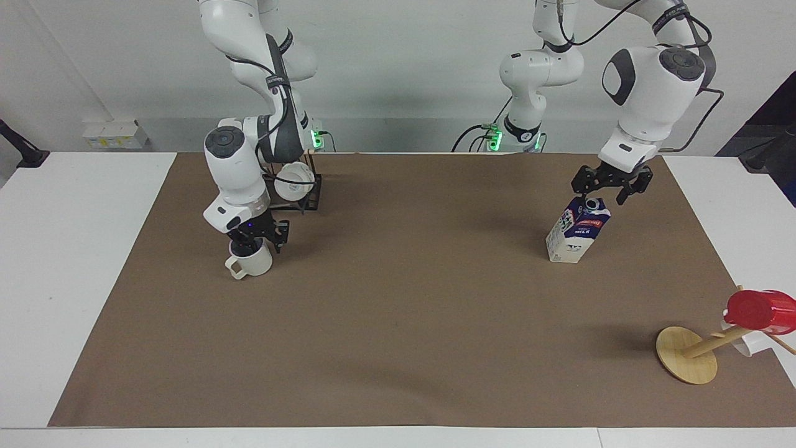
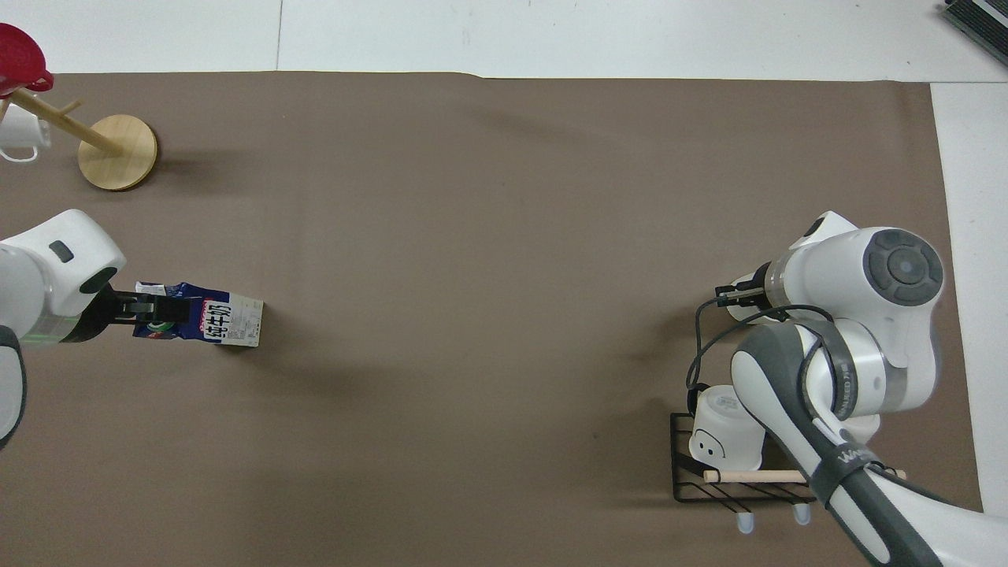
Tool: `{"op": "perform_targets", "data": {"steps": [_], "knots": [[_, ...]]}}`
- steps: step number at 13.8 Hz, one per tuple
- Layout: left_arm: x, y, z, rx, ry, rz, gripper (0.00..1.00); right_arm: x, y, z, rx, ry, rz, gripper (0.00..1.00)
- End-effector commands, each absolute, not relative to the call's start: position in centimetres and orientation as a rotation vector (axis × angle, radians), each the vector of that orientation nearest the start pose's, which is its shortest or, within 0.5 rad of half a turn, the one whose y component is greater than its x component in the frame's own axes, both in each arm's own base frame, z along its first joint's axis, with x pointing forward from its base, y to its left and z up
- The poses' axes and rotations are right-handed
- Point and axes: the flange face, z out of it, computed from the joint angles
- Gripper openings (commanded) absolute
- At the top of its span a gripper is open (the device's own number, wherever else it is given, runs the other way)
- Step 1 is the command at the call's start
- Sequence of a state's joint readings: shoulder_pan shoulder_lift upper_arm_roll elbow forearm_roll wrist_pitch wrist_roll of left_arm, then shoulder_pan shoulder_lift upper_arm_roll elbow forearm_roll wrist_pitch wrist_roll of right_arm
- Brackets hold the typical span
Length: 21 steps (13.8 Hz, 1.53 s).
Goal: Place cup and milk on table
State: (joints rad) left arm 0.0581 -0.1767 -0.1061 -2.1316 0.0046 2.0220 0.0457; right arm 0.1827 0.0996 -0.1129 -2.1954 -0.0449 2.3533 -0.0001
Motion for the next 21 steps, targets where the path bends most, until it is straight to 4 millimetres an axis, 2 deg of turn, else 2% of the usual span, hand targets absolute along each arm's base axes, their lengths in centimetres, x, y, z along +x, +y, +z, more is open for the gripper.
{"op": "perform_targets", "data": {"steps": [1,5,8,10,12,15,17,20,21], "knots": [[50.1,-3.4,48.9,-3.107,0.192,-0.156,1.0,55.4,2.5,34.7,-3.182,-0.177,-0.106,0.0],[50.5,-3.3,48.1,-3.105,0.192,-0.185,1.0,56.5,2.6,35.9,-3.186,-0.11,-0.115,0.0],[50.8,-3.4,47.5,-3.105,0.195,-0.206,1.0,57.3,4.1,40.2,-3.178,0.075,-0.143,0.0],[50.9,-3.3,46.6,-3.108,0.192,-0.2,1.0,58.0,6.8,43.0,-3.16,0.241,-0.158,0.0],[50.8,-3.4,46.0,-3.108,0.194,-0.204,1.0,58.0,10.1,43.6,-3.112,0.41,-0.158,0.0],[50.7,-3.5,45.8,-3.107,0.198,-0.195,1.0,57.1,15.9,43.9,-3.095,0.404,-0.165,0.0],[50.6,-3.5,45.6,-3.108,0.2,-0.185,0.74,56.4,20.6,43.6,-3.096,0.409,-0.171,0.0],[50.6,-3.8,45.5,-3.107,0.21,-0.183,0.55,55.8,25.2,43.5,-3.079,0.475,-0.181,0.0],[50.6,-3.7,45.6,-3.107,0.207,-0.183,0.54,55.4,26.7,43.1,-3.081,0.485,-0.179,0.0]]}}
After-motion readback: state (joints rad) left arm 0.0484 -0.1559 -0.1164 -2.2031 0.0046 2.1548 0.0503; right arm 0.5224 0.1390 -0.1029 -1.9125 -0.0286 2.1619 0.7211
